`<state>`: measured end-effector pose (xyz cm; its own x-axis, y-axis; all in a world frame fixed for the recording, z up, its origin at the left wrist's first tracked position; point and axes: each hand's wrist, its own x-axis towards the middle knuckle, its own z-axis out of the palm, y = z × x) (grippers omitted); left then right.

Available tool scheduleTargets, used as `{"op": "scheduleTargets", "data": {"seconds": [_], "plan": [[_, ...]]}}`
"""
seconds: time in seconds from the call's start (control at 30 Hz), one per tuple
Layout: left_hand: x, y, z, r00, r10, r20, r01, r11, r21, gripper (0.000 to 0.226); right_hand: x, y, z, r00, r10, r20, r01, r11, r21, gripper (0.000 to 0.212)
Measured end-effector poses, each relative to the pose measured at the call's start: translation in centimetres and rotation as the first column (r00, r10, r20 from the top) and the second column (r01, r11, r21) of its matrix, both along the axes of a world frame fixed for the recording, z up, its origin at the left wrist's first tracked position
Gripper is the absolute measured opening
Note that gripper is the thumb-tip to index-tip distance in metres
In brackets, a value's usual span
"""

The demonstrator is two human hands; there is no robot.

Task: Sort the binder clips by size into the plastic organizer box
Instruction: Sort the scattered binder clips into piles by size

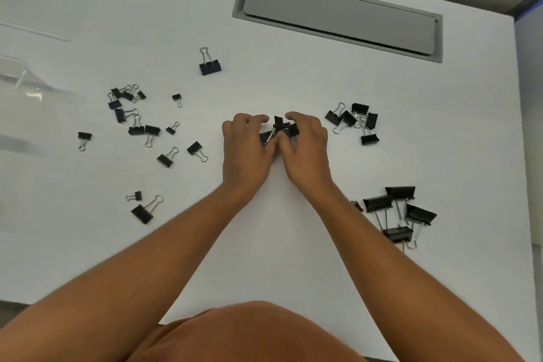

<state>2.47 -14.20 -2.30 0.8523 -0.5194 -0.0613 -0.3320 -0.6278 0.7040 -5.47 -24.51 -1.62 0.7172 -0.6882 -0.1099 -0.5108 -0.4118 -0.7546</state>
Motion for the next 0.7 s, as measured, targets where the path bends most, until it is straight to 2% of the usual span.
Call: {"op": "scheduleTargets", "data": {"seconds": [0.2, 0.33, 0.5, 0.7], "plan": [[-1.5, 3.2, 0.2, 0.992, -0.116, 0.042, 0.115, 0.993, 0.039, 0.064, -2.4, -0.2, 0.6, 1.000, 0.020, -0.002, -0.020, 0.998, 0.052, 0.056], [-2.1, 4.3, -0.3, 0.967, -0.194, 0.165, 0.162, 0.969, 0.188, 0.069, -3.8, -0.1, 0.6, 0.998, 0.043, -0.038, -0.043, 0.999, 0.022, 0.067], [-1.3, 3.4, -1.1, 0.938, -0.233, 0.256, 0.146, 0.936, 0.320, 0.066, -3.4, 0.8, -0.2, 0.998, 0.055, -0.020, -0.056, 0.998, -0.009, 0.054], [0.8, 4.1, -1.6, 0.914, -0.278, 0.294, 0.190, 0.937, 0.294, 0.073, -2.9, 0.7, -0.3, 0.999, 0.021, 0.044, -0.023, 0.999, 0.036, 0.052]]}}
